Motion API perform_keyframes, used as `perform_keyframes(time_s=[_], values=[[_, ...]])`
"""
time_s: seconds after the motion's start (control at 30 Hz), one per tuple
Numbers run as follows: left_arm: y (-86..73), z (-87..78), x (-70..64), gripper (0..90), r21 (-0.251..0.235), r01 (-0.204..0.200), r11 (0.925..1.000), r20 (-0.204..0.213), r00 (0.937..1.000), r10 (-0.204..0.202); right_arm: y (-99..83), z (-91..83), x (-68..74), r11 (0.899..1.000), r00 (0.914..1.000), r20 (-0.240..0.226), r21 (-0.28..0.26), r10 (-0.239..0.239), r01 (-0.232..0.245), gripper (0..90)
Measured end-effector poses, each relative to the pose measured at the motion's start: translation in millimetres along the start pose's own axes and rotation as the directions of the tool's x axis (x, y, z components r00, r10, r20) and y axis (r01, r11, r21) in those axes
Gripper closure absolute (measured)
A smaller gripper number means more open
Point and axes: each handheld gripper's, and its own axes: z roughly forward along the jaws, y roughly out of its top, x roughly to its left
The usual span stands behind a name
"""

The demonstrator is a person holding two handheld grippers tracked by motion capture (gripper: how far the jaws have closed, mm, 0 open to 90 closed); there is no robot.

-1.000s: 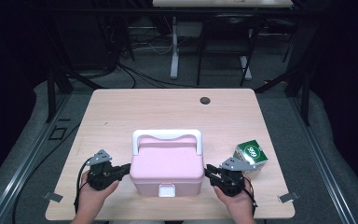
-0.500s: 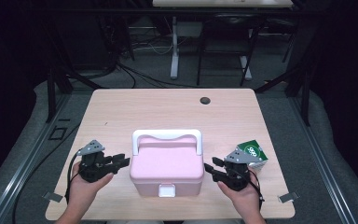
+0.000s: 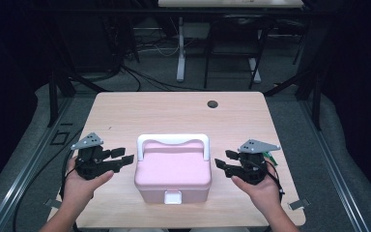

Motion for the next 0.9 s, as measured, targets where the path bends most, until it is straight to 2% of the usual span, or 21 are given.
perform_keyframes(time_s=[0.13, 0.23, 0.33, 0.43, 0.47, 0.5, 0.63, 0.7, 0.73, 0.9], values=[[4.9, 1.4, -0.3, 47.9, 0.006, -0.007, 1.0000, -0.010, 0.9999, 0.008, 8.2, -0.2, -1.8, 1.000, 0.9997, -0.024, 0.003, 0.001, -0.001, 45.6], [8.7, 5.9, -1.0, 47.4, 0.011, 0.000, 0.9999, 0.017, 0.9999, -0.001, 14.9, 3.9, -2.2, 1.000, 0.9985, -0.054, -0.001, -0.010, 0.010, 44.7], [9.8, 11.6, -1.6, 47.2, 0.024, -0.005, 0.9997, 0.014, 0.9999, 0.004, 17.6, 9.0, -2.7, 1.000, 0.9965, -0.083, 0.006, -0.003, 0.003, 43.8], [10.3, 15.7, -1.5, 47.7, 0.034, -0.002, 0.9994, 0.020, 0.9998, 0.001, 19.3, 13.0, -2.7, 1.000, 0.9957, -0.092, 0.005, 0.001, -0.001, 43.4], [10.9, 19.9, -1.6, 47.8, 0.042, 0.000, 0.9991, 0.028, 0.9996, -0.001, 21.2, 16.5, -3.2, 1.000, 0.9931, -0.117, 0.004, 0.002, -0.001, 43.1], [10.9, 22.3, -2.3, 47.8, 0.041, 0.010, 0.9991, 0.030, 0.9995, -0.011, 21.8, 18.5, -2.2, 1.000, 0.9943, -0.106, 0.004, 0.004, -0.004, 43.0], [12.0, 29.6, -1.4, 48.6, 0.056, 0.014, 0.9983, 0.037, 0.9992, -0.016, 23.2, 27.4, -3.5, 1.000, 0.9938, -0.111, 0.015, 0.006, -0.004, 42.9], [12.3, 31.2, -1.2, 49.3, 0.057, 0.017, 0.9982, 0.038, 0.9991, -0.020, 23.6, 28.7, -3.8, 1.000, 0.9932, -0.116, 0.022, 0.010, -0.008, 42.9], [12.7, 33.4, -1.5, 49.6, 0.057, 0.022, 0.9981, 0.048, 0.9986, -0.024, 24.0, 30.8, -4.0, 1.000, 0.9909, -0.134, 0.018, 0.015, -0.012, 42.9], [14.3, 36.6, -2.4, 52.6, 0.060, 0.017, 0.9981, 0.052, 0.9984, -0.020, 24.7, 33.9, -2.5, 1.000, 0.9902, -0.140, 0.018, 0.003, 0.000, 45.7]])
